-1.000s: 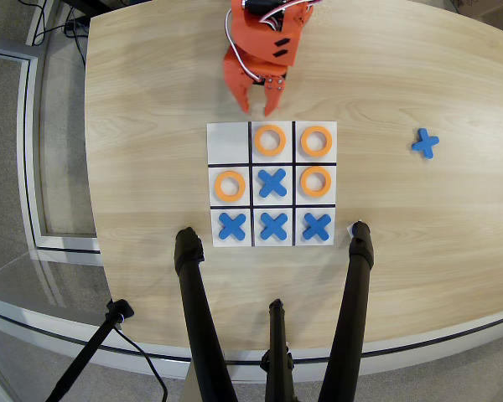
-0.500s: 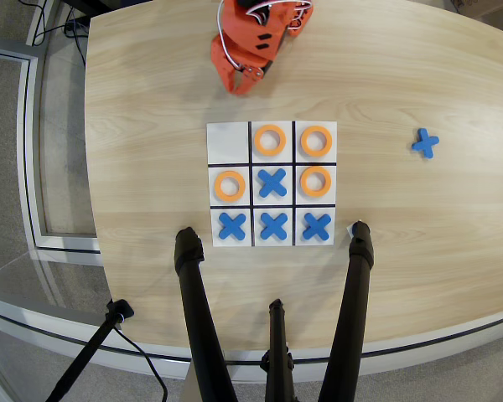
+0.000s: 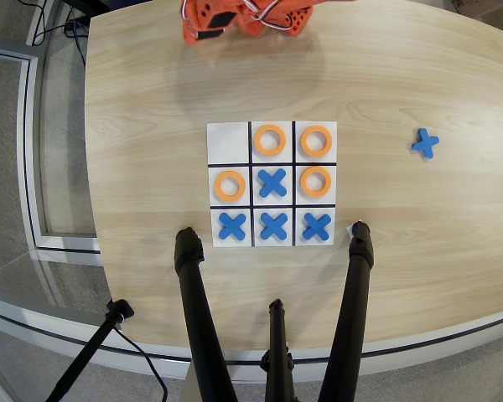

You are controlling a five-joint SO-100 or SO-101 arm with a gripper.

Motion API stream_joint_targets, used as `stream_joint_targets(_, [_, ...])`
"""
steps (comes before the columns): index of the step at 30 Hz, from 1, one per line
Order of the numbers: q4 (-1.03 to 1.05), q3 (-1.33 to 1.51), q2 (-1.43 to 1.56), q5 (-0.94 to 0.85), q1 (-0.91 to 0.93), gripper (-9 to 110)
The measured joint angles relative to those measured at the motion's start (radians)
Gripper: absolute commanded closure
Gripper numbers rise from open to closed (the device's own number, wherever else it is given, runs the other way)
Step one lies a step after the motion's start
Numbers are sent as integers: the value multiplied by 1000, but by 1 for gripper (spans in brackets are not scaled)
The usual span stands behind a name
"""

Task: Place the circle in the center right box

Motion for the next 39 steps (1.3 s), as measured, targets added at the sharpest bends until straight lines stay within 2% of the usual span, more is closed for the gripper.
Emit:
stream_joint_targets(5, [0,0,6,-11,213,102])
stream_joint_targets(10, [0,0,6,-11,334,102])
stream_joint_targets(39, [0,0,6,-11,341,101])
